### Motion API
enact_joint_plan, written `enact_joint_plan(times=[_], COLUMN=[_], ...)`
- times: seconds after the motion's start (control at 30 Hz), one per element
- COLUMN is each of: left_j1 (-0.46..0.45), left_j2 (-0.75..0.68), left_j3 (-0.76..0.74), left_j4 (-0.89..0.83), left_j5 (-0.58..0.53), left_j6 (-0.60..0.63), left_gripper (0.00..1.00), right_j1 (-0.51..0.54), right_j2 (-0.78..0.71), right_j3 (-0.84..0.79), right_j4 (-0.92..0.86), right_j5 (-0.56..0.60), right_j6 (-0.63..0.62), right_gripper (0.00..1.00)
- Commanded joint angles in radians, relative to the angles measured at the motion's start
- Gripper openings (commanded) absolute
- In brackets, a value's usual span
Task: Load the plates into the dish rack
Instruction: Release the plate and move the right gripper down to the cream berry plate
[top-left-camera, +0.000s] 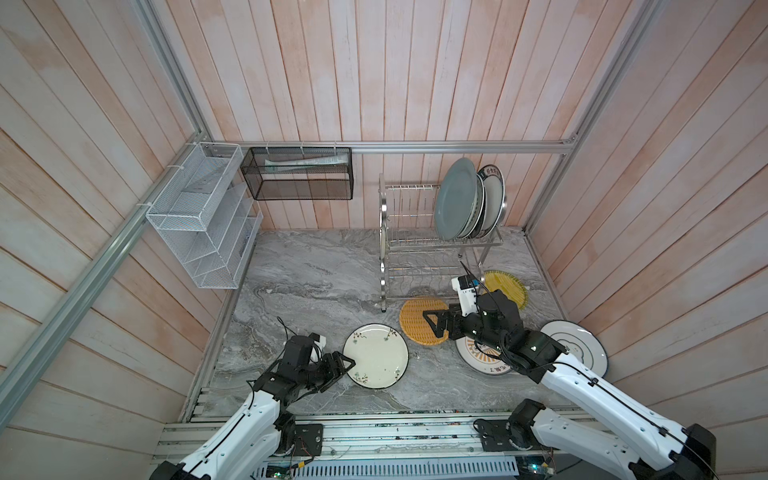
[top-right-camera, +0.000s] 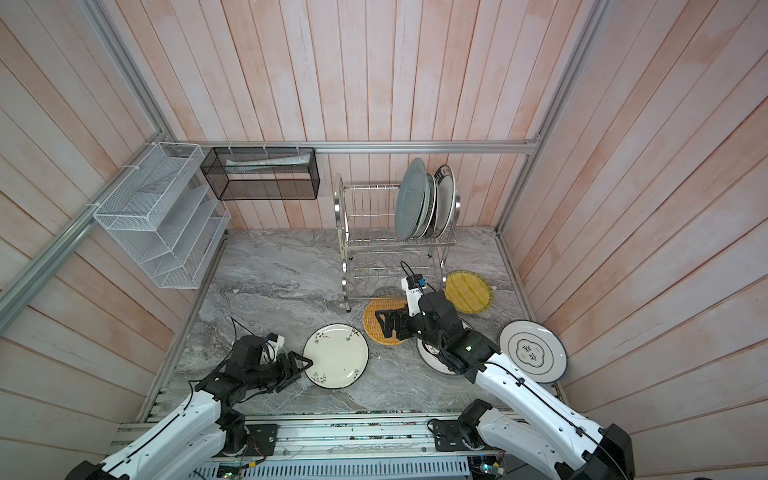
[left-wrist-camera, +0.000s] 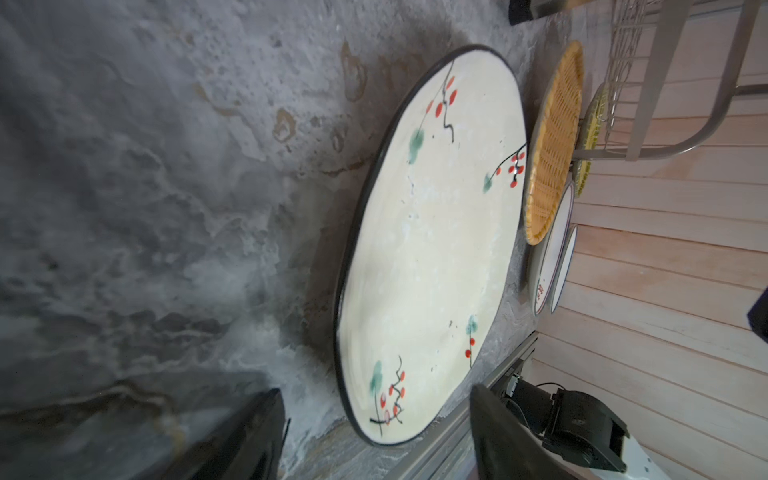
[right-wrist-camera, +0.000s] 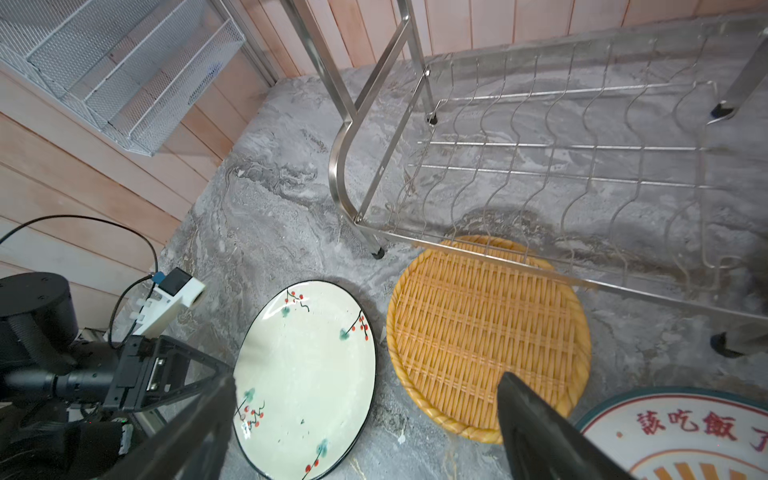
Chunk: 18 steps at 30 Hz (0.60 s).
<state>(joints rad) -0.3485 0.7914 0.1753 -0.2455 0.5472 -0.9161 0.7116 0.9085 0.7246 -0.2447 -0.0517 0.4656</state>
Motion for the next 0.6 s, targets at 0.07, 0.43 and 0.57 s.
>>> enact_joint_plan(times=[0.07,0.43,0.57], left_j1=[-0.007,-0.010,-0.010], left_j2=[0.050,0.168,0.207], left_j3=[-0.026,-0.029,-0.036], left_j4=[0.106,0.183,0.227], left_j5=[0.028,0.011,0.022], left_j6=[0.003,-0.011,-0.021], left_gripper=[0.66,0.57,0.56], right_j1=[-0.006,-0.056,-0.059], right_j2=[-0.015,0.008,-0.004], right_j3=[-0.028,-0.060,-0.063], right_j4=[0.069,0.087,0.087], right_j5=[-0.046,-0.122,-0.119], right_j6=[0.036,0.054,0.049], right_gripper=[0.98,0.98,0.98])
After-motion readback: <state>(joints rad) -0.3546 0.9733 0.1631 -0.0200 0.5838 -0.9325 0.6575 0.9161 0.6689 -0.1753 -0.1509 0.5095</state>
